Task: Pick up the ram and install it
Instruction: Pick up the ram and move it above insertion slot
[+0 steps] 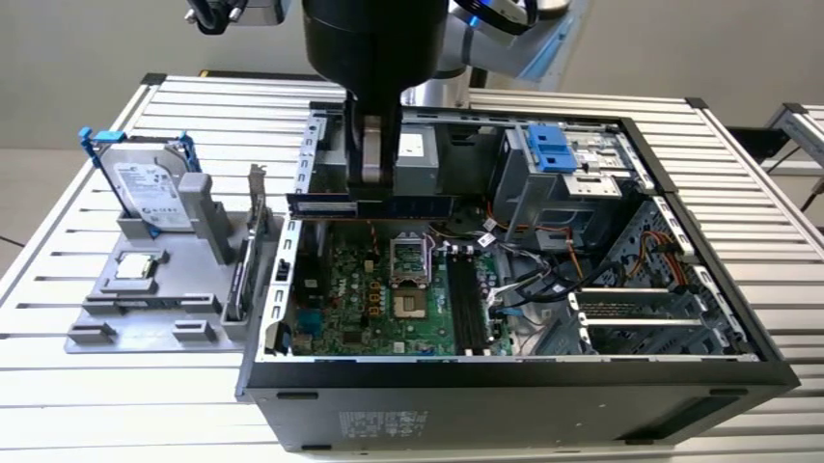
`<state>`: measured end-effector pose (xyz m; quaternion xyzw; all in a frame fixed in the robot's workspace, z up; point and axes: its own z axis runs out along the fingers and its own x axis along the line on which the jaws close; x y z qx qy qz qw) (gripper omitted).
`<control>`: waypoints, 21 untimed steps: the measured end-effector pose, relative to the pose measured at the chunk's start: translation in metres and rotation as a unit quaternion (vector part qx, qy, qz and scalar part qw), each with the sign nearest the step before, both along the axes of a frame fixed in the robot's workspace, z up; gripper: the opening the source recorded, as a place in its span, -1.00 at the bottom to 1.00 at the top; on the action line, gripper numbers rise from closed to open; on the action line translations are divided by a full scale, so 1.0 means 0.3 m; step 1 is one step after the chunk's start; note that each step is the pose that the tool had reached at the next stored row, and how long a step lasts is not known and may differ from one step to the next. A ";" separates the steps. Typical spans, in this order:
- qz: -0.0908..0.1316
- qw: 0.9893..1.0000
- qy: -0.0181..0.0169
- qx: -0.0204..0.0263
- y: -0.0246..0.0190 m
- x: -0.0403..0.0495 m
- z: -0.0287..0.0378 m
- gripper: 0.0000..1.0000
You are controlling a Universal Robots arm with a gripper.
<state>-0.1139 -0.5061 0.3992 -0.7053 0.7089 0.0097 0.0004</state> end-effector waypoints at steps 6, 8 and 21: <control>-0.002 1.000 0.000 0.000 0.000 0.031 0.000 -1.00; -0.003 1.000 0.000 0.000 0.000 0.045 0.000 -1.00; -0.004 1.000 0.000 0.000 0.000 0.125 0.000 -1.00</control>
